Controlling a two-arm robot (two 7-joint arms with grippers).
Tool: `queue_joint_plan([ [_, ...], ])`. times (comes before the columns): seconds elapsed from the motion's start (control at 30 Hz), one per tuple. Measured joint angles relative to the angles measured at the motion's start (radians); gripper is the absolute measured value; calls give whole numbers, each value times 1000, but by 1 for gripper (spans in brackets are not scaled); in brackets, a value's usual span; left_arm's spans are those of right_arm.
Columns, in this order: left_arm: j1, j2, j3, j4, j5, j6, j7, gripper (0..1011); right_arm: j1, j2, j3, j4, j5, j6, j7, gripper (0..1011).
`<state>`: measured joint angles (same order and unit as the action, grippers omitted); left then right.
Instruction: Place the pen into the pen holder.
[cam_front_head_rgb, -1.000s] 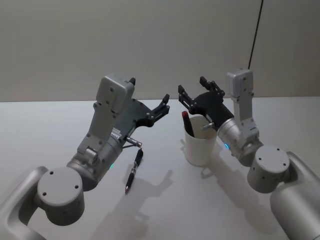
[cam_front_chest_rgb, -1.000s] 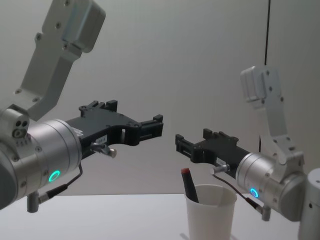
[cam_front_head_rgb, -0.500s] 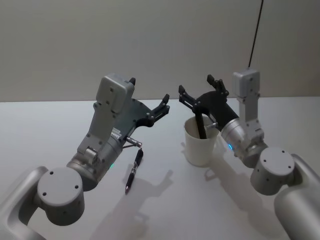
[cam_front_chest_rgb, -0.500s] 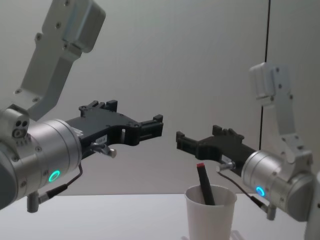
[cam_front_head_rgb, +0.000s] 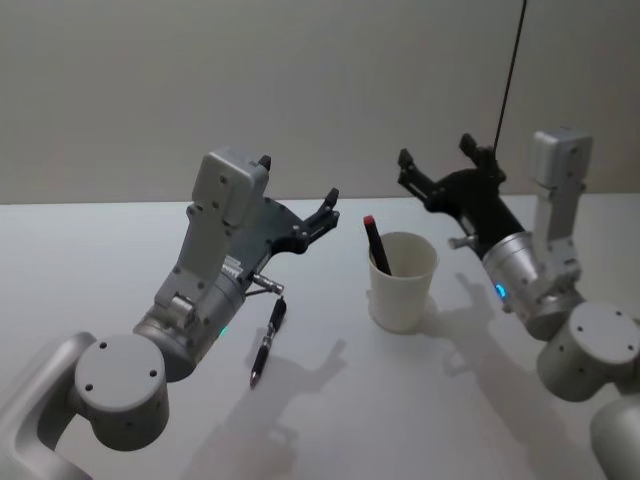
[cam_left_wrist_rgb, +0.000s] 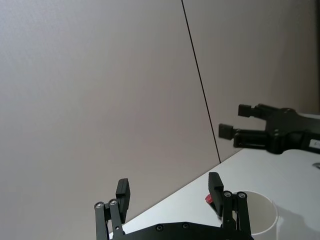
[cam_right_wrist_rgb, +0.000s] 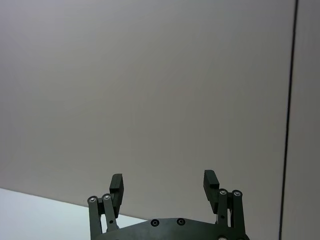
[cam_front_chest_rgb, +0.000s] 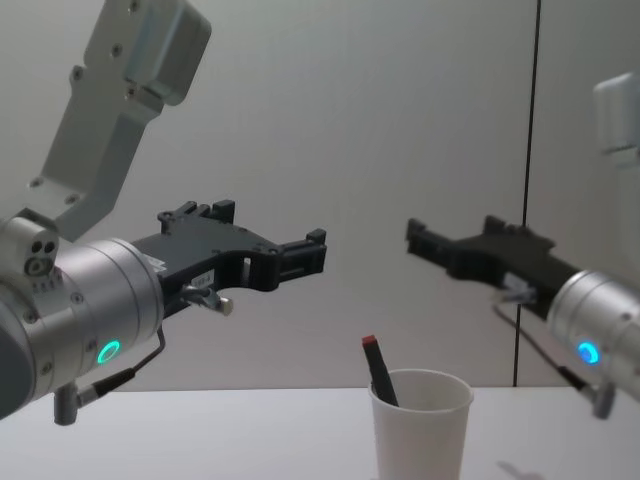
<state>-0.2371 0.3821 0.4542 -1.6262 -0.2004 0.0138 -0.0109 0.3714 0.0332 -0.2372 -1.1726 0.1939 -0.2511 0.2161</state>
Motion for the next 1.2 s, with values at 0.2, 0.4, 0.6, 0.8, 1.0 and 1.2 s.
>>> queue_joint_plan([
  [0.2,0,0,0,0,0,0,0,1003,-48,23,15,-90,30,33,-28,1002],
  [0.4,0,0,0,0,0,0,0,1003,-108,50,30,-189,57,72,-66,1002],
  [0.6,0,0,0,0,0,0,0,1003,-169,74,42,-273,79,106,-99,1002],
  [0.8,0,0,0,0,0,0,0,1003,-227,97,51,-342,99,136,-123,1002],
  [1.0,0,0,0,0,0,0,0,1003,-281,120,59,-400,117,162,-140,1002],
  [1.2,0,0,0,0,0,0,0,1003,-334,144,70,-450,136,186,-154,1002],
])
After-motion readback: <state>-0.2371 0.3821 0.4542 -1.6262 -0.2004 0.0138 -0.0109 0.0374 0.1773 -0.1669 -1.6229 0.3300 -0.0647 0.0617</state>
